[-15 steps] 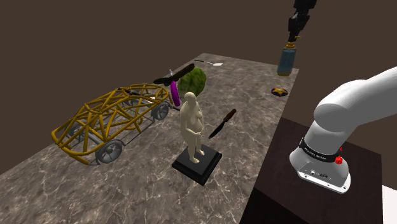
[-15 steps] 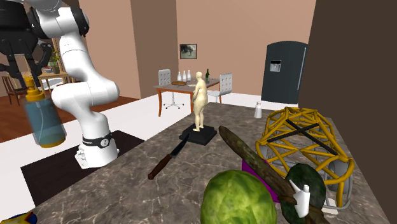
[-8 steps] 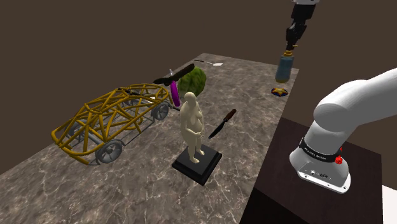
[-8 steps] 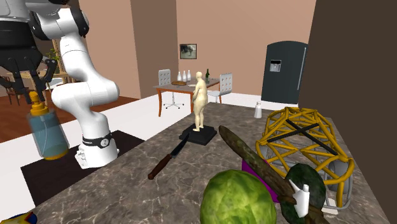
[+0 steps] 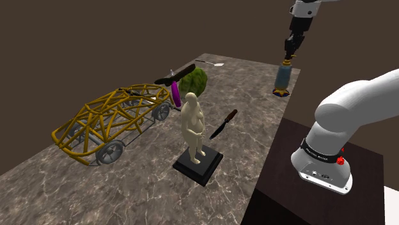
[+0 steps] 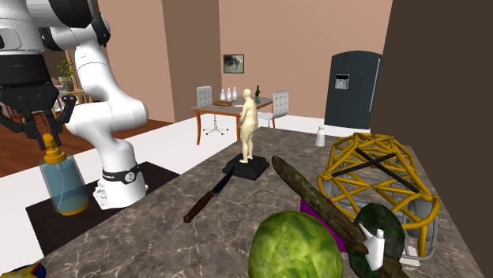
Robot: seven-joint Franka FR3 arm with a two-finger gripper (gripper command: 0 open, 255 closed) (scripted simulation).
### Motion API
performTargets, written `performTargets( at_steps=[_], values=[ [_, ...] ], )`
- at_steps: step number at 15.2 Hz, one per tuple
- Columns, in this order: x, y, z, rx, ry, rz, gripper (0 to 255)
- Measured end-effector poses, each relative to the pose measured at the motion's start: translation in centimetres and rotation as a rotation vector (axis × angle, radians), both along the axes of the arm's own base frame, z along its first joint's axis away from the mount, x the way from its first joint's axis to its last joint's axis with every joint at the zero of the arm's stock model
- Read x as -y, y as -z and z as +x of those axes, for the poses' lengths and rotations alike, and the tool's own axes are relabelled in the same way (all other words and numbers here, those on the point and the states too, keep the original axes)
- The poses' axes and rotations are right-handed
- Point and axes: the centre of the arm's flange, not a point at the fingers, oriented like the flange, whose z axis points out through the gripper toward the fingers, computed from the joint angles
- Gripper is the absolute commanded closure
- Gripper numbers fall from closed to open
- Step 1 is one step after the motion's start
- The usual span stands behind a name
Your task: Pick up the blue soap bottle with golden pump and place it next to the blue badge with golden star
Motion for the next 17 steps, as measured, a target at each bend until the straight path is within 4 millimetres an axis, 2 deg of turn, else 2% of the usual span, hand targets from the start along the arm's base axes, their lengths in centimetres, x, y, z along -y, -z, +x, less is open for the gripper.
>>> performTargets(
  at_steps=[17],
  values=[
    [0.0,8.9,0.1,0.000,0.000,0.000,255]
  ],
)
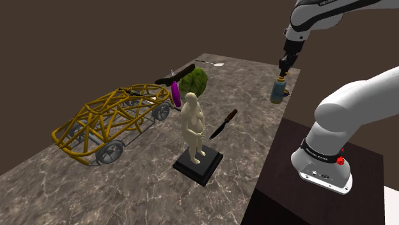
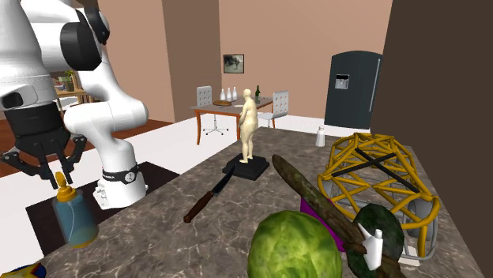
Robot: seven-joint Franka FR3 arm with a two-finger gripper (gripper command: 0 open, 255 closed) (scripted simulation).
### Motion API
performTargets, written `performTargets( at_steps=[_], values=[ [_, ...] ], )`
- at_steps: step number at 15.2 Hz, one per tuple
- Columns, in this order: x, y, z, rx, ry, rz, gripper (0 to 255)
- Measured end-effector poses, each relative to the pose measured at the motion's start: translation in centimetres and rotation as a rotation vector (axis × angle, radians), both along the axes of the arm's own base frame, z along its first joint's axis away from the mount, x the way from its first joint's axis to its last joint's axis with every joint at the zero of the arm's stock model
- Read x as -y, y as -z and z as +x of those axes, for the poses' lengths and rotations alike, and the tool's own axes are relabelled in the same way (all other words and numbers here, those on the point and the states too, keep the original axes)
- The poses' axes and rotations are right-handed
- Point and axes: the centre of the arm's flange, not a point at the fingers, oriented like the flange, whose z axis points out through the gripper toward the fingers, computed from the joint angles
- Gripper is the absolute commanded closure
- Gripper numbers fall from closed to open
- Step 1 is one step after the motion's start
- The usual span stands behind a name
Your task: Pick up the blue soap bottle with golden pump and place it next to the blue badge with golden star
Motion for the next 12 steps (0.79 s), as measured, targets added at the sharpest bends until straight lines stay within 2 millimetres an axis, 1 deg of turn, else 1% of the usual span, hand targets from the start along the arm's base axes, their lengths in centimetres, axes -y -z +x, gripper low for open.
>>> performTargets(
  at_steps=[4,10,11,12],
  values=[
    [-0.1,2.0,-0.1,0.000,0.000,0.000,255],
    [0.0,2.2,0.0,0.005,0.000,-0.003,255],
    [0.0,2.2,0.0,0.004,0.000,-0.003,0],
    [0.0,2.2,0.0,0.003,0.000,-0.002,0]
  ],
)
